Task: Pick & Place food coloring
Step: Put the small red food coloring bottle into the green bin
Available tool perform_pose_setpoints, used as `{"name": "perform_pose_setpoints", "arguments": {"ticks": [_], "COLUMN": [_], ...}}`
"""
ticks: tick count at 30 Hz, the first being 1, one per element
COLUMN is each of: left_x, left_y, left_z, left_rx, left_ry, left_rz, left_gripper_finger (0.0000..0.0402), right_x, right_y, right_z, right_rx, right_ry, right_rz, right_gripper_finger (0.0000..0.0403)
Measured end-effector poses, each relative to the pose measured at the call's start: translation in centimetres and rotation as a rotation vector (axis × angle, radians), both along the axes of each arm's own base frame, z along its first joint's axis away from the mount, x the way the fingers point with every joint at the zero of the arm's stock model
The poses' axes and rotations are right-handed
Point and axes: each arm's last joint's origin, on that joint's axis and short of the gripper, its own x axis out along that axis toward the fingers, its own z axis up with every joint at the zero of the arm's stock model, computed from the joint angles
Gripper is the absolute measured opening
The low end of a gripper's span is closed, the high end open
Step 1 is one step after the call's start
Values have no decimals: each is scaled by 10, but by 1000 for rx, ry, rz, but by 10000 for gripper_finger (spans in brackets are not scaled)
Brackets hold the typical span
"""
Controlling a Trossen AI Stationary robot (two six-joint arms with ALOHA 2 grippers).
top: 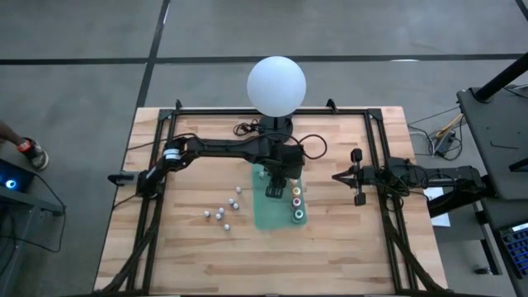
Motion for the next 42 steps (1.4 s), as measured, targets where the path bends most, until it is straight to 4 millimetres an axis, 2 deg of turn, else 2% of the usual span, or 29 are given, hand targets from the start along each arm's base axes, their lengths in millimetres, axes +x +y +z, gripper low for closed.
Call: {"name": "perform_pose_setpoints", "arguments": {"ticks": [8, 12, 17, 21, 28, 42], "left_x": [-10, -24, -52, -77, -114, -161], "left_y": [-5, -8, -9, -10, -12, -13], "left_z": [3, 6, 11, 9, 14, 47], "left_rx": [-13, -15, -7, -12, -18, -8], "left_ry": [-15, -37, -71, -48, -40, -81], "left_rz": [9, 2, -13, -6, 6, -25], "left_gripper_finger": [131, 131, 126, 96, 10, 0], "right_x": [0, 0, 0, 0, 0, 0], "right_y": [0, 0, 0, 0, 0, 0], "right_z": [0, 0, 0, 0, 0, 0], "right_rx": [-1, -1, 0, 0, -2, -2], "right_ry": [1, 1, 0, 1, 1, 7], "right_rz": [-1, -1, -1, 0, -1, 1], "right_gripper_finger": [9, 9, 9, 9, 9, 9]}}
